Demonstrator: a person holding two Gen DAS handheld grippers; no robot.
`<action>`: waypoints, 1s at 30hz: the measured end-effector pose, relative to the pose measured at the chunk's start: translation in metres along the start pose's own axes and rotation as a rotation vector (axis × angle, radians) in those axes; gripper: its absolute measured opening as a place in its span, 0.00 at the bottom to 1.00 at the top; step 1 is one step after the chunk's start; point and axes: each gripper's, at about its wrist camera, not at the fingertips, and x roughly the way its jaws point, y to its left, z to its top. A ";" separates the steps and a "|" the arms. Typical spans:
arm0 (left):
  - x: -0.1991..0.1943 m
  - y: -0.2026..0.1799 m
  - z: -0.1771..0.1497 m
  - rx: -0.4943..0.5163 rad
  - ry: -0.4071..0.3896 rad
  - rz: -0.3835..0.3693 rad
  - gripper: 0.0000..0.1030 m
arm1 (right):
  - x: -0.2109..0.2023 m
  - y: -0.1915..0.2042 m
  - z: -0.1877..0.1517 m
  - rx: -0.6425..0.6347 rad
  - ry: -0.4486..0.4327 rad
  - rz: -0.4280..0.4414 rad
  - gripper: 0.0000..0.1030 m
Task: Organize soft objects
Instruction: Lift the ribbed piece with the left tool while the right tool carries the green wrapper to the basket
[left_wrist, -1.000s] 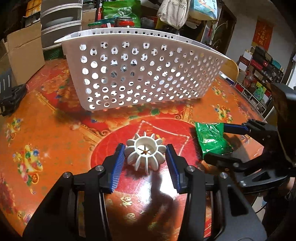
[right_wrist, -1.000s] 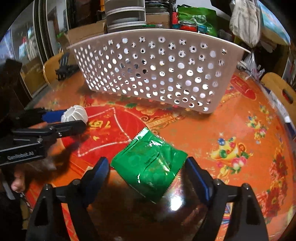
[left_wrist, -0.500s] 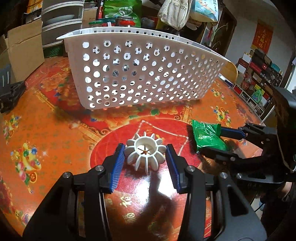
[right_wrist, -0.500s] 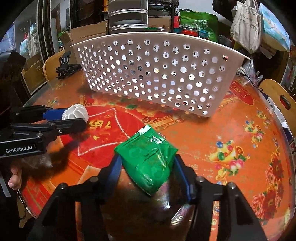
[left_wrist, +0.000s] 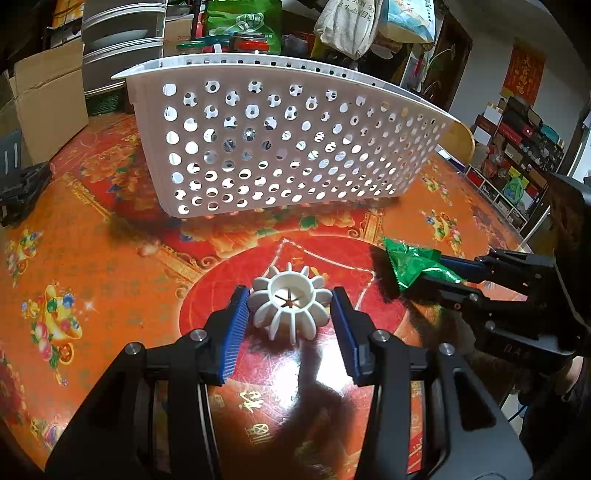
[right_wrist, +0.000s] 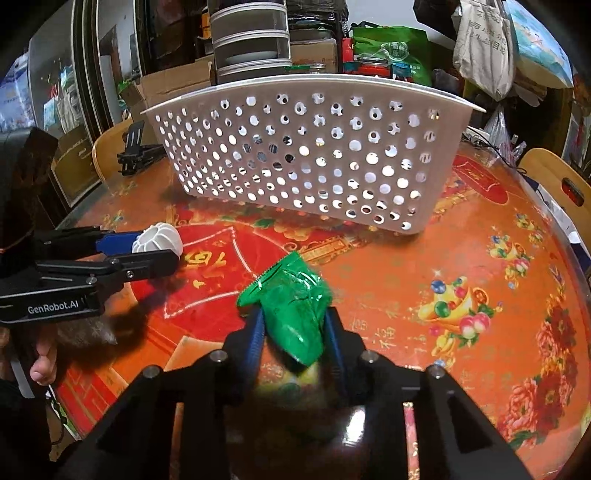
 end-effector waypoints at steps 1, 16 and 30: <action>-0.001 0.000 0.000 0.000 -0.001 0.000 0.41 | -0.001 -0.001 0.000 0.003 -0.006 0.005 0.27; -0.013 -0.001 -0.001 -0.003 -0.058 0.010 0.41 | -0.025 -0.016 -0.004 0.058 -0.140 0.066 0.25; -0.042 -0.021 0.002 0.043 -0.142 0.036 0.41 | -0.053 -0.030 -0.005 0.108 -0.251 0.033 0.25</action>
